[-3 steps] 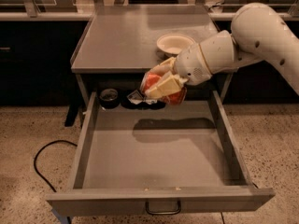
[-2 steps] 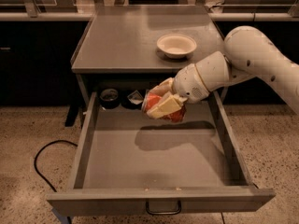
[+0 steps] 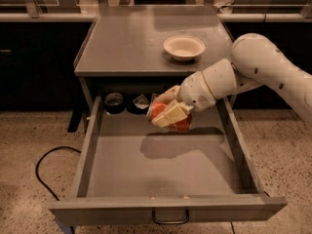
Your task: Place coke can into top drawer
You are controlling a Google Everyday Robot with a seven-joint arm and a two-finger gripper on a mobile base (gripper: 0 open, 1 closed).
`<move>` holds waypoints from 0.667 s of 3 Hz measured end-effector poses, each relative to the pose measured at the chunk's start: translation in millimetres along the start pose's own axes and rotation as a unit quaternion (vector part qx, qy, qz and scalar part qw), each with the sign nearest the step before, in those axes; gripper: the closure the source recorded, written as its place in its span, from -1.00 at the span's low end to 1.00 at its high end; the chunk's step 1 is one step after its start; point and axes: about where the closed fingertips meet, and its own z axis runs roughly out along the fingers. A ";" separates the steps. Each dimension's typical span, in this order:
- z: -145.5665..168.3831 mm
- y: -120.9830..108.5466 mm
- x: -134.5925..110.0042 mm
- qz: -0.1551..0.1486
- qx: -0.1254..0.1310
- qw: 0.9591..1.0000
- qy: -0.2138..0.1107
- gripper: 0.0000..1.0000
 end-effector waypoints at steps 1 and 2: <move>32.9 -4.4 31.3 0.015 -0.010 1.000 -0.008 1.00; 74.0 -17.7 58.6 0.023 -0.014 0.999 -0.020 1.00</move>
Offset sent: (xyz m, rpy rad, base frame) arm 0.0303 0.0401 -0.1501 0.0759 0.0638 -0.0298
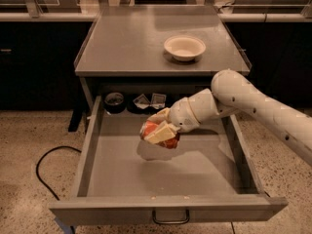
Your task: Place coke can into top drawer
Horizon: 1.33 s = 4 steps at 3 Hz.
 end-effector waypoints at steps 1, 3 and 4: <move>48.4 -13.0 31.9 0.027 -0.005 1.000 -0.013 1.00; 82.8 -10.6 62.7 0.072 -0.011 0.997 -0.017 1.00; 82.8 -10.6 62.7 0.072 -0.011 0.997 -0.017 0.64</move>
Offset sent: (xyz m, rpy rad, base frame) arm -0.0086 0.0426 -0.1584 0.0361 0.2249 -0.1190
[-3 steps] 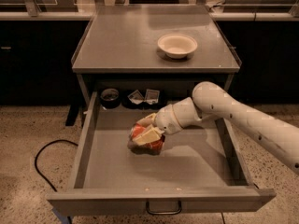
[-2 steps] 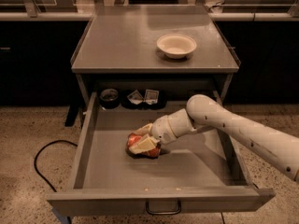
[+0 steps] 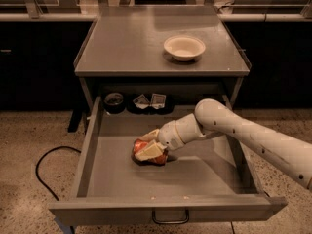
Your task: Place coke can into top drawer
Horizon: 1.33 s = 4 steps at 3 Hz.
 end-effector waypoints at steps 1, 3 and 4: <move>0.0 0.0 0.0 0.000 0.000 1.000 0.000 0.18; 0.1 0.0 0.0 0.000 0.000 1.000 0.000 -0.76; 0.2 0.1 0.0 0.000 0.000 1.000 0.000 -1.00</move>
Offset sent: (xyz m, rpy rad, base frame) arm 0.0000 0.0000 0.0000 0.0000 0.0000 0.0001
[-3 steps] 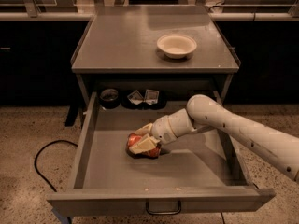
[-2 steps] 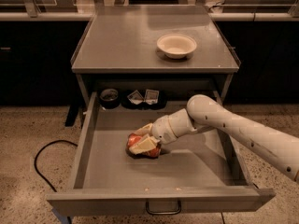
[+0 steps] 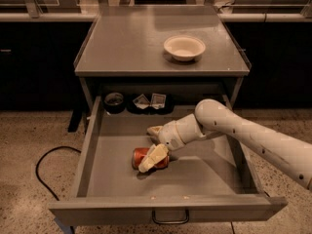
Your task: Place coke can into top drawer
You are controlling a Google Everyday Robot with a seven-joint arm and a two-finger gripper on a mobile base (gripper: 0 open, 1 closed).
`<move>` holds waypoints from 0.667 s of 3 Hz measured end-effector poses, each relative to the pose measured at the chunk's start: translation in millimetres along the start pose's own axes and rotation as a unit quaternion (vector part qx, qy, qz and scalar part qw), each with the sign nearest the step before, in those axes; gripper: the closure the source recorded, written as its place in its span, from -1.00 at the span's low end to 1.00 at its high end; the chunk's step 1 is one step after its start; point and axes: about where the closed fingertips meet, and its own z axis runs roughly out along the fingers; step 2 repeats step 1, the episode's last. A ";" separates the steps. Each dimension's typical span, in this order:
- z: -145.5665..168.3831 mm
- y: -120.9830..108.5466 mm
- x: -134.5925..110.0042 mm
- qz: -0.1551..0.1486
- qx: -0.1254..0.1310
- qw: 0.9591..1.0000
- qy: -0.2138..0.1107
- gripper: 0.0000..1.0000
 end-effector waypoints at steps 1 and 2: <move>0.0 0.0 0.0 0.000 0.000 1.000 0.000 -1.00; 0.0 0.0 0.0 0.000 0.000 1.000 0.000 -1.00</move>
Offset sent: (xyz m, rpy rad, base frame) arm 0.0000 0.0000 0.0000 0.0000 0.0000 0.0000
